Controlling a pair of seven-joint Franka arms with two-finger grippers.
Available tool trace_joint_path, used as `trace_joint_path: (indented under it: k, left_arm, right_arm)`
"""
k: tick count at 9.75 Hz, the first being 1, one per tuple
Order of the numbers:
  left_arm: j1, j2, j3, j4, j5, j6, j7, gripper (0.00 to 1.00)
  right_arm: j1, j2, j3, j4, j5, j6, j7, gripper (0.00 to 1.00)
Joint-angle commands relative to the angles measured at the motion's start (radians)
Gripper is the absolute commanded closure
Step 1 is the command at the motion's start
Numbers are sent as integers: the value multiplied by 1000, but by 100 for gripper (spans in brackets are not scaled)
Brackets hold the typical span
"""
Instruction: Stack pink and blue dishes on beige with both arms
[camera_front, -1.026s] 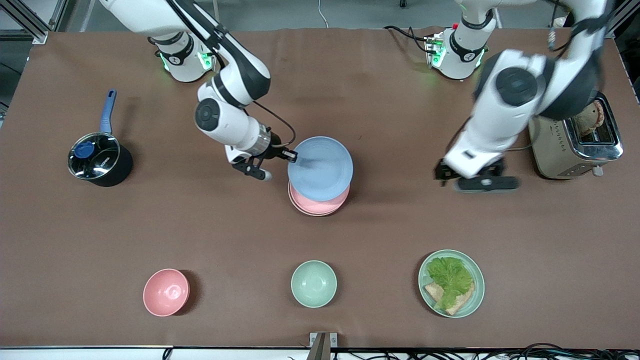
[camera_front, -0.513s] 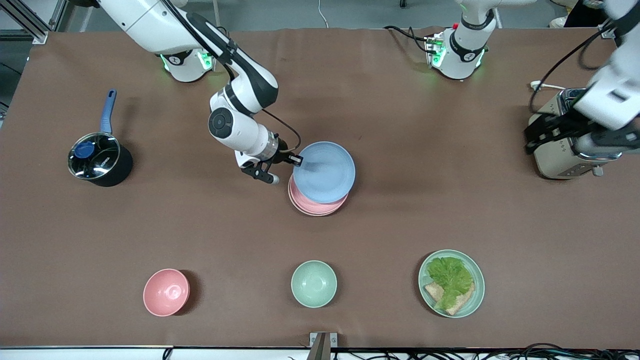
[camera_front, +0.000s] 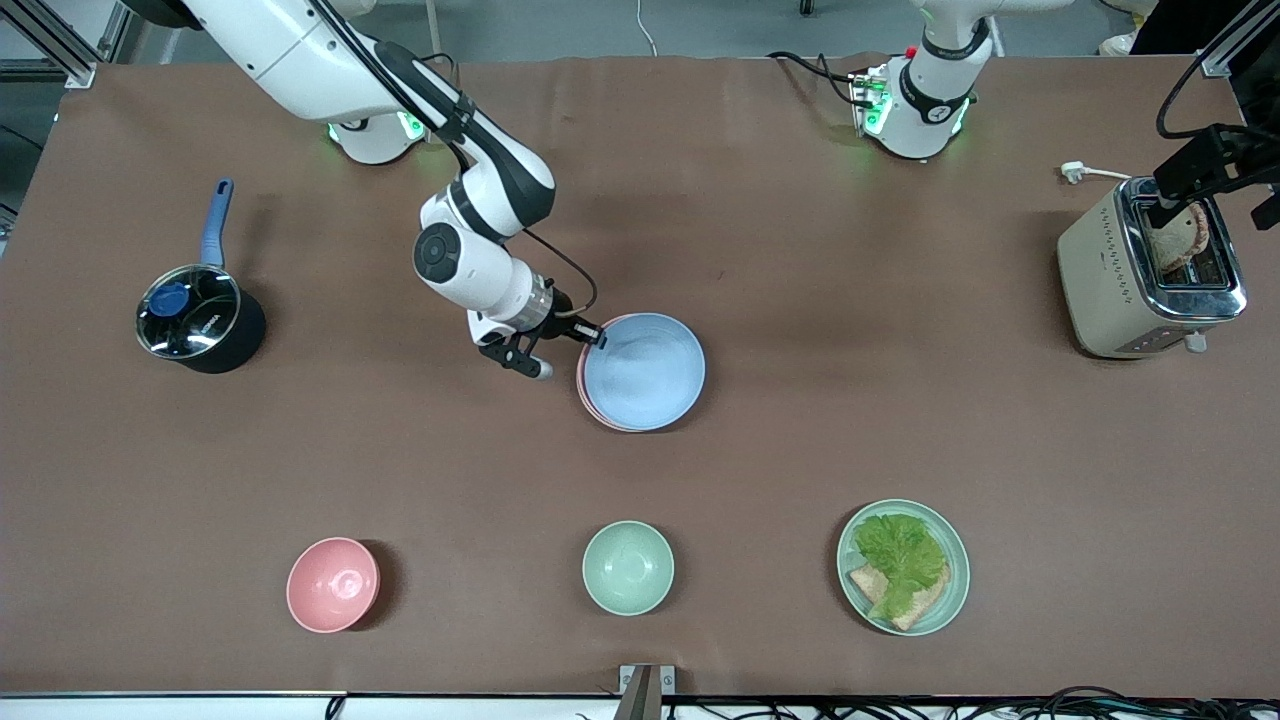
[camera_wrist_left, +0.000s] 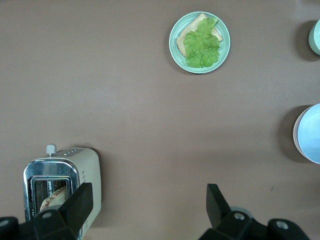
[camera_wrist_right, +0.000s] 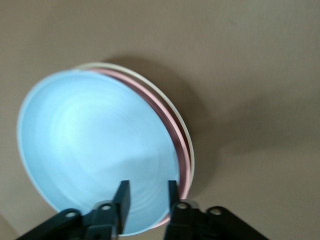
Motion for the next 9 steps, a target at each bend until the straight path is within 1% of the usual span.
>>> trace_joint_path:
  k: [1,3,4,5,6,8,9]
  left_arm:
    - [-28,51,8,44,-12,-66,2,0]
    - [-51,45,59,34,-15,-81,0,0]
    - [-46,46,61,29,-27,-85,-3,0]
    - [-45,46,61,24,-32,-83,-13,0]
    - [-43,45,58,18,-29,-81,-26,0]
    - [-42,46,51,12,-20,-75,-29,0]
    - [-42,48,47,11,-17,-74,-27,0]
  right_arm:
    - [-82,-133,7,-14,-99,-106,22,0]
    - [-146,-274,5,13,-330,-353,28,0]
    - [-176,-328,0,45,-403,-467,27,0]
    - [-171,-383,-83,94,-443,-579,10,0]
    - [-144,-428,-187,152,-445,-647,-74,0]
    - [-131,-485,-335,281,-429,-849,-209,0]
    - [-130,-493,-389,359,-414,-943,-298,0]
